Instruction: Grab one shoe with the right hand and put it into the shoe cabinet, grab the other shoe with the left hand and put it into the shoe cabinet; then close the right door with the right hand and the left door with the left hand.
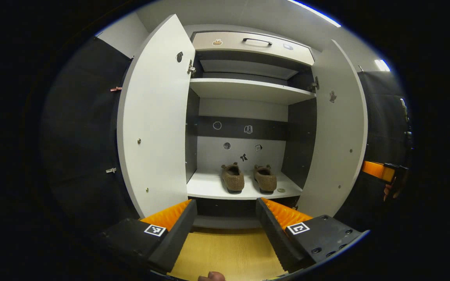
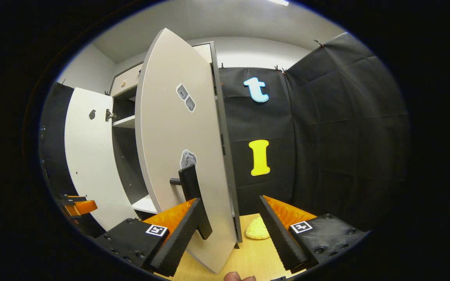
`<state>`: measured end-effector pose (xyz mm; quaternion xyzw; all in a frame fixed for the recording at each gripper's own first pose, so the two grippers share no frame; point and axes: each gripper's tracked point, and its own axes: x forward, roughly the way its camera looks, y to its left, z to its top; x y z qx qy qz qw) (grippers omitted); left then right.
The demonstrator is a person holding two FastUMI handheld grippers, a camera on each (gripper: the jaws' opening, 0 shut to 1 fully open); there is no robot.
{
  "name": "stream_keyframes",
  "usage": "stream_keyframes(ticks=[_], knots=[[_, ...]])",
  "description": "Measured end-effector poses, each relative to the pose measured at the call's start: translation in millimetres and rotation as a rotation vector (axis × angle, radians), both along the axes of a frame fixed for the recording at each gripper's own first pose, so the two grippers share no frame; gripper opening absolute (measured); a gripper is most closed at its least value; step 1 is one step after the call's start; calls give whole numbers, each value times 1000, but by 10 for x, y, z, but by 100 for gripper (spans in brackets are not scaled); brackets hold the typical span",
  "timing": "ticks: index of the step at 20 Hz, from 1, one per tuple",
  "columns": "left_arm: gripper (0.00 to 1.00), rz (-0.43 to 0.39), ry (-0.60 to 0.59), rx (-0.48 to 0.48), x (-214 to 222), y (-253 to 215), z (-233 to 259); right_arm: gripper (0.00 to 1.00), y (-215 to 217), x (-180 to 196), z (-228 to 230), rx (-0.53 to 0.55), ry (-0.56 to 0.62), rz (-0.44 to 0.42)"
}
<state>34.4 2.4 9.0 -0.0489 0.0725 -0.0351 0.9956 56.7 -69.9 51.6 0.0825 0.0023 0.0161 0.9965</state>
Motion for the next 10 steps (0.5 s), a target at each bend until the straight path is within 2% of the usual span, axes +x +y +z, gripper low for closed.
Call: stream_keyframes(ticks=[10], knots=[[97, -13, 0, -1, 17, 323, -34, 98, 848, 361, -39, 4, -3, 112]])
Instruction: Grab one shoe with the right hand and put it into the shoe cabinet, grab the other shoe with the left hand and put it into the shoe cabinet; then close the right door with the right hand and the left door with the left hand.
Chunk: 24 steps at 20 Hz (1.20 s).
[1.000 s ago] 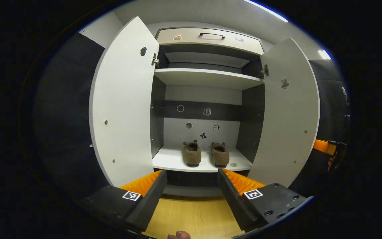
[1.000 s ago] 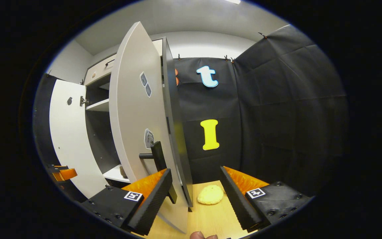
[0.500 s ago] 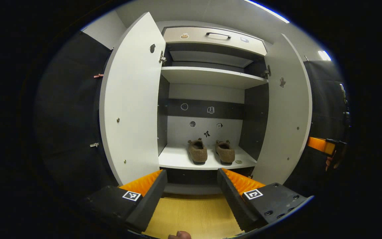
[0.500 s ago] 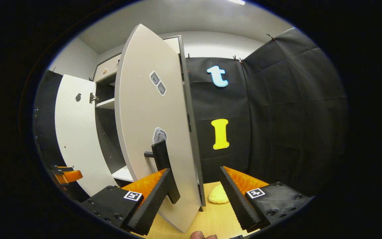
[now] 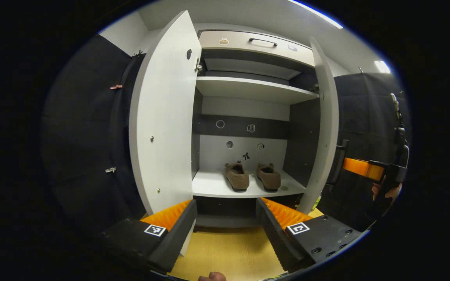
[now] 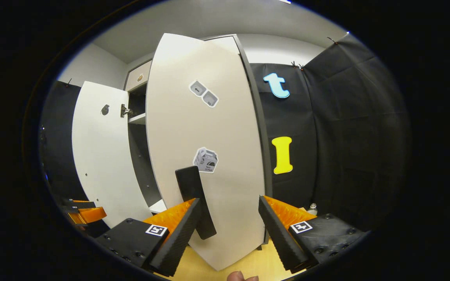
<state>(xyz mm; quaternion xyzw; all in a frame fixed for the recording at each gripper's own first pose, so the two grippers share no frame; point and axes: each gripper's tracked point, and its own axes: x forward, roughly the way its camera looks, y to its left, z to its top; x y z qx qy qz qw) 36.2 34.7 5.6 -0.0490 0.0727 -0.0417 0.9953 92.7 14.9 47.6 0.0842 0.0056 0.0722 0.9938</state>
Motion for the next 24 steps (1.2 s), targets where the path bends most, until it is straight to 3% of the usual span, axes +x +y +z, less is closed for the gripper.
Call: stream_keyframes(ticks=[6, 19, 24], knots=[[97, 28, -8, -3, -58, 305, -2, 98, 356, 209, -4, -23, -8, 14], [97, 50, 4, 2, -240, 817, -66, 98, 669, 580, -11, -49, -21, -26], [97, 113, 2, 3, -250, 1196, -53, 98, 709, 691, -19, -48, -12, -44]])
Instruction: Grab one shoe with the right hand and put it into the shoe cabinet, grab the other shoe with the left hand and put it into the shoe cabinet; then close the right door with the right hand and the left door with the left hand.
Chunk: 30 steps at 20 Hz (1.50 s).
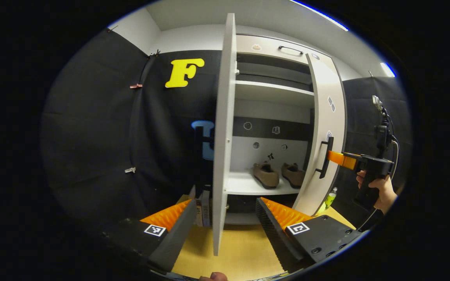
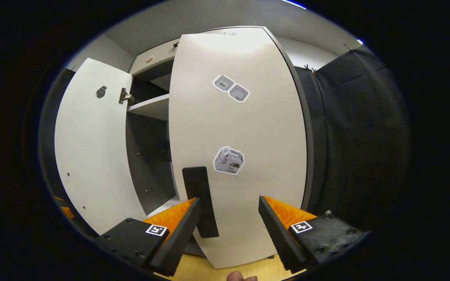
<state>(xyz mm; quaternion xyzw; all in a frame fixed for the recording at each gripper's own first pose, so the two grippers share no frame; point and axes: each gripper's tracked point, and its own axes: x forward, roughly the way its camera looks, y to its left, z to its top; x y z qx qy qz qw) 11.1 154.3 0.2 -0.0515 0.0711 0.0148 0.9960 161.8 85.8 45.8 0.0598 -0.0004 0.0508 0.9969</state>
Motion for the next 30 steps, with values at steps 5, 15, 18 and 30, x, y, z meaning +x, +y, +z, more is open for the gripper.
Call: stream_keyframes(ticks=[5, 15, 18, 30], knots=[[96, 97, -20, 17, 45, 549, 79, 98, 25, 24, -40, -9, 31, -9], [95, 123, -67, 41, 617, 932, 139, 98, -77, -230, 29, -3, 28, -8], [95, 130, -68, 65, 602, 901, 142, 98, -180, -290, 49, -8, 26, -24], [91, -8, -52, 16, 651, 84, 182, 98, -552, -462, 84, 9, 21, -42]])
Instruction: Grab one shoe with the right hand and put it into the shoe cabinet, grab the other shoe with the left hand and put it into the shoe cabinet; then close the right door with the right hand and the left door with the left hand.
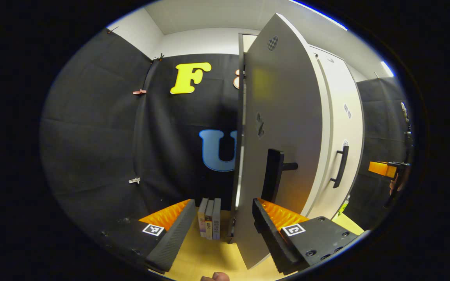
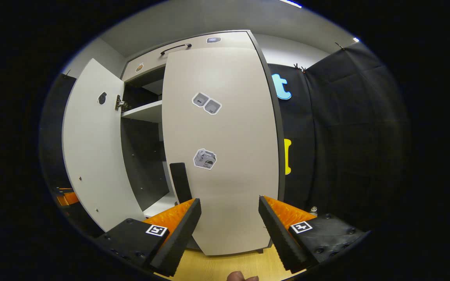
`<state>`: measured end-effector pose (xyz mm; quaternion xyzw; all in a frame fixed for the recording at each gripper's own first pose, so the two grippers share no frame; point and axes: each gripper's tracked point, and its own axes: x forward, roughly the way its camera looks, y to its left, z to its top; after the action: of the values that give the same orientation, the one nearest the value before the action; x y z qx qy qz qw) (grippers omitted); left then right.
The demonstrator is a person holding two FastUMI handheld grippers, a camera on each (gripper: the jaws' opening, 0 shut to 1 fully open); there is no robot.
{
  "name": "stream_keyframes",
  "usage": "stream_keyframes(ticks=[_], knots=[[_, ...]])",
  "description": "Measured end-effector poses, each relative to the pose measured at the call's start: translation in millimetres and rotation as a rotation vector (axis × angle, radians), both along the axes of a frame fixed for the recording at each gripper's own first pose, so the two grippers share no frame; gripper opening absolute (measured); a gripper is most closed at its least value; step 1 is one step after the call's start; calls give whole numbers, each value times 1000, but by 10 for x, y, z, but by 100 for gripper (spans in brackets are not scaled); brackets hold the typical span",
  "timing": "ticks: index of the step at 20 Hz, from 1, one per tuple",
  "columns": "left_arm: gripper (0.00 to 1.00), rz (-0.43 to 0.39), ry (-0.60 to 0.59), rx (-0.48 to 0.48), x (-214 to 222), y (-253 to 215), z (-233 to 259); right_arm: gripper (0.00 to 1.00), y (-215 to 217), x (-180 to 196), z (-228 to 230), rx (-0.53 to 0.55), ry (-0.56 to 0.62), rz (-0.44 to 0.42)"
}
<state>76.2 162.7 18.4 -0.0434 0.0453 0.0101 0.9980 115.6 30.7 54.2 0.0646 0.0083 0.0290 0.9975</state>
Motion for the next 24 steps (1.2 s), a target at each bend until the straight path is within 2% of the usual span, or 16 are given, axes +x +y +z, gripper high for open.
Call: stream_keyframes(ticks=[1, 3, 4, 6, 8, 9, 15, 19, 24], knots=[[94, -8, 0, -3, 25, -75, 7, 98, -51, -16, 9, -2, 0, -3], [94, -23, 1, -9, 34, -232, 7, 98, -134, -62, 11, -5, 1, -7], [91, -30, 2, -10, 47, -301, 13, 98, -173, -80, 12, -6, 2, -10], [94, -44, 3, -12, 83, -425, 22, 98, -252, -102, 8, -9, 1, -21], [91, -59, 2, -13, 136, -570, 37, 98, -340, -125, 13, -15, 0, -32], [94, -67, -2, -17, 165, -647, 47, 98, -378, -138, 0, -17, 1, -35], [94, -148, -49, -27, 398, -1176, 210, 98, -571, -192, 13, -20, -5, -56], [95, -149, -55, 9, 571, -1351, 227, 98, -626, -216, 36, -48, -16, -59], [95, -139, -62, 34, 724, -1490, 227, 98, -487, -240, 10, -44, -13, -26]])
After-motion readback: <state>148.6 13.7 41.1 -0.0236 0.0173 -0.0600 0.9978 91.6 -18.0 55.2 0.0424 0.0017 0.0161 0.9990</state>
